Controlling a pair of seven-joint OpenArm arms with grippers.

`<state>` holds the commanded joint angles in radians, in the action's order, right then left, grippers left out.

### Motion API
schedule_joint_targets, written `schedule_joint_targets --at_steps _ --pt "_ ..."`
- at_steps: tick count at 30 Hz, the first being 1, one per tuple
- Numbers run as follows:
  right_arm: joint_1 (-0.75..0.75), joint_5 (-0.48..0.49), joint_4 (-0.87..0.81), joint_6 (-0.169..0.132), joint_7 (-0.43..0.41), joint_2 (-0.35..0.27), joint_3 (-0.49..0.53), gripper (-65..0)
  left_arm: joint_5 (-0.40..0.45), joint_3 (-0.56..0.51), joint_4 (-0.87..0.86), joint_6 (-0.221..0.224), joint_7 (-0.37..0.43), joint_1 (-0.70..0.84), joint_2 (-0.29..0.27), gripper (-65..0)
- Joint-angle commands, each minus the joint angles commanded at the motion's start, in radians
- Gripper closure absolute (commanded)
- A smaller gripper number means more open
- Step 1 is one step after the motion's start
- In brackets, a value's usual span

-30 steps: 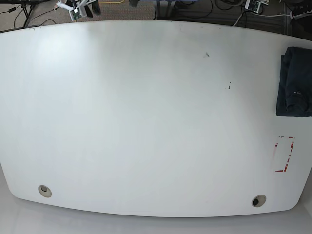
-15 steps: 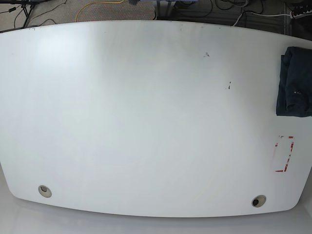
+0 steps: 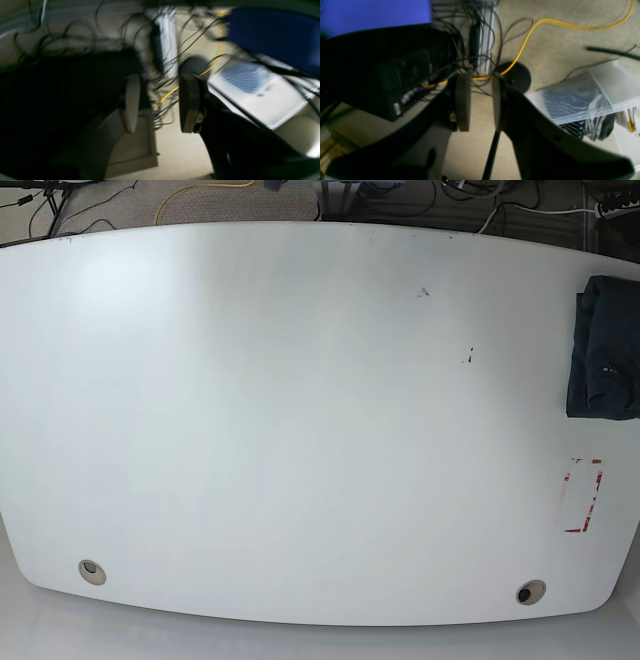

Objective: Layout the t-shirt on the table in an organized manner, then fold the t-shirt properly

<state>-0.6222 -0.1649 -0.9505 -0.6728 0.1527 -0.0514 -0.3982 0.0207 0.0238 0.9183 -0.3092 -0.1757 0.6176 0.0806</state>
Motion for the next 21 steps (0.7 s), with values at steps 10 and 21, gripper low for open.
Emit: schedule_joint_targets --at_steps 10,21 --pt "0.189 -0.017 0.227 0.071 0.000 -0.023 0.000 -14.3 0.011 -0.035 -0.443 0.084 0.000 -0.301 0.005 -23.7" --pt "0.308 -0.181 0.425 0.213 -0.094 -0.017 -0.002 -14.4 0.011 -0.037 -0.661 0.153 0.000 -0.477 0.009 -23.7"
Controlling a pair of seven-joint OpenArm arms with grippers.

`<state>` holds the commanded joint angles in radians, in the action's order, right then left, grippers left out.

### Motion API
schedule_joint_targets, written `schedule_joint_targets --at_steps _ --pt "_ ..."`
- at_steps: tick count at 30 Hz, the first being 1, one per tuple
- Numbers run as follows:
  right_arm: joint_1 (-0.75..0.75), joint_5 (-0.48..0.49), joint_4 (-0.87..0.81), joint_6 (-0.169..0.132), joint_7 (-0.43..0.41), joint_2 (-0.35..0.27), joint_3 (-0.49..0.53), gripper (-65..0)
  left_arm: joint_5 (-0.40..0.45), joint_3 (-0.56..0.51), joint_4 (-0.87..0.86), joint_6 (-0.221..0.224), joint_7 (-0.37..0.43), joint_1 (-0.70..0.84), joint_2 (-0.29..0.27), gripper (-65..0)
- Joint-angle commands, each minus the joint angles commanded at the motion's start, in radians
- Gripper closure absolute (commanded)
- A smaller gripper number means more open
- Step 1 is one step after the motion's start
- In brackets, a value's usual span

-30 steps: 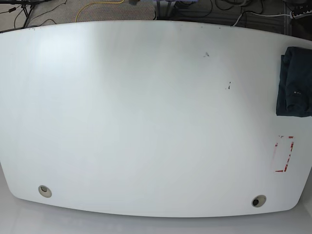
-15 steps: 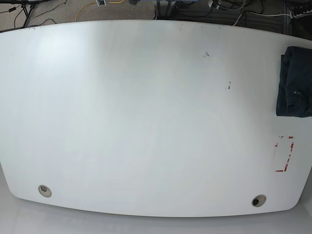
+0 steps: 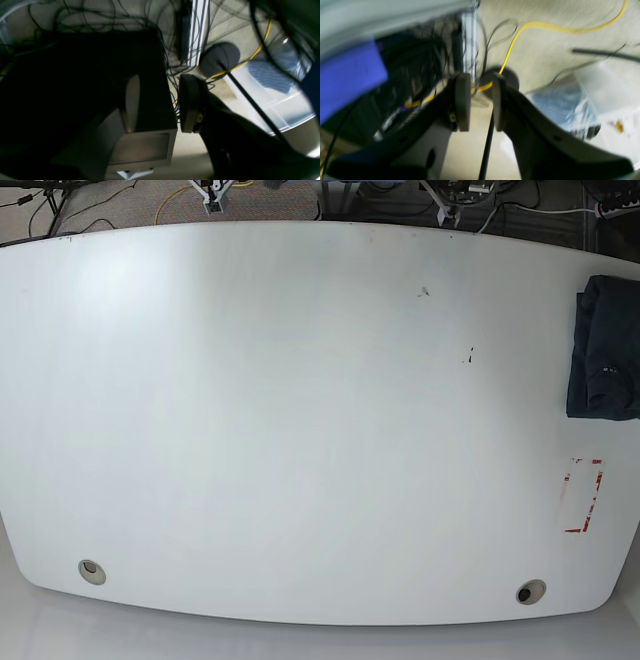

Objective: Layout the t-shirt on the table in an organized manner, then fold the t-shirt properly

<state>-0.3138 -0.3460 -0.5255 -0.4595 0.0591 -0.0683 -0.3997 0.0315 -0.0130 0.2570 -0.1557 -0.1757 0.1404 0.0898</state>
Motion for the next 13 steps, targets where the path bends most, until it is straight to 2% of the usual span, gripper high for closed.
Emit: schedule_joint_targets --at_steps 5,13 --pt "0.032 -0.009 0.075 0.017 -0.031 0.000 0.000 -14.4 0.000 0.000 -0.003 0.002 0.000 -0.008 0.000 -23.7" --pt "0.052 -0.008 0.115 0.017 -0.048 0.005 0.000 -14.4 -0.002 0.000 0.000 0.002 0.000 -0.008 -0.003 -23.7"
